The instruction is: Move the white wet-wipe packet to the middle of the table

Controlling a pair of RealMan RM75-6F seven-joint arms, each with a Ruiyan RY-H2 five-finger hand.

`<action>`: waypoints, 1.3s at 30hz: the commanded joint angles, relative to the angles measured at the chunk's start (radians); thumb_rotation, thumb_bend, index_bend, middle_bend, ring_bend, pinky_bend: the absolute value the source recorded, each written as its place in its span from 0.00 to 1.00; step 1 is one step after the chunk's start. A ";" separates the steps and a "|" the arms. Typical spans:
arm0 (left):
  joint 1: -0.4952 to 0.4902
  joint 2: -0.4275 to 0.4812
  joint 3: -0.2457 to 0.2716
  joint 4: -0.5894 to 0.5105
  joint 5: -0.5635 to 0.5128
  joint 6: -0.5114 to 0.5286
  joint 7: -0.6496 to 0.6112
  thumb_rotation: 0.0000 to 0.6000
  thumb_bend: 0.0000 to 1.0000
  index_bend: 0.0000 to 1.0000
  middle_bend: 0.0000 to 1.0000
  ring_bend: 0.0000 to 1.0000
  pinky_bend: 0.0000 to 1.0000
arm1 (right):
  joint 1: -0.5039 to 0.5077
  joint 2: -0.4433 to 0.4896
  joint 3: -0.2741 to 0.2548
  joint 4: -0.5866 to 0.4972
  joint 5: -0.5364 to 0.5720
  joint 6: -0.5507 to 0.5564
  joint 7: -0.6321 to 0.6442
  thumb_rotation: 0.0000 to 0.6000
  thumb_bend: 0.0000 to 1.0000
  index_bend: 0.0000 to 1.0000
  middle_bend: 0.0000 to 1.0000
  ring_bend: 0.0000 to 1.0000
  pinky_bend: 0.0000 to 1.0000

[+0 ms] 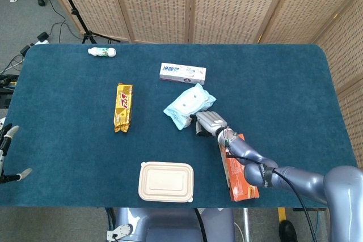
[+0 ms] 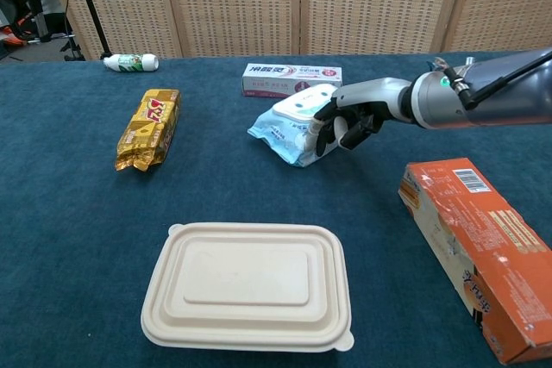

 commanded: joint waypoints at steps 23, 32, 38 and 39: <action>0.003 0.009 -0.003 0.005 -0.005 0.001 -0.028 1.00 0.00 0.00 0.00 0.00 0.00 | 0.073 -0.135 0.039 0.114 0.112 0.027 -0.017 1.00 1.00 0.32 0.23 0.07 0.13; 0.006 0.012 -0.004 0.006 -0.006 0.005 -0.036 1.00 0.00 0.00 0.00 0.00 0.00 | 0.061 -0.139 0.064 0.107 0.099 0.036 0.001 1.00 1.00 0.32 0.23 0.07 0.13; 0.008 0.013 -0.003 0.007 -0.006 0.006 -0.038 1.00 0.00 0.00 0.00 0.00 0.00 | 0.030 -0.048 0.075 -0.003 0.061 0.045 0.011 1.00 1.00 0.32 0.23 0.07 0.13; 0.008 0.013 -0.003 0.007 -0.005 0.006 -0.039 1.00 0.00 0.00 0.00 0.00 0.00 | 0.025 -0.031 0.077 -0.025 0.053 0.047 0.011 1.00 1.00 0.32 0.23 0.07 0.13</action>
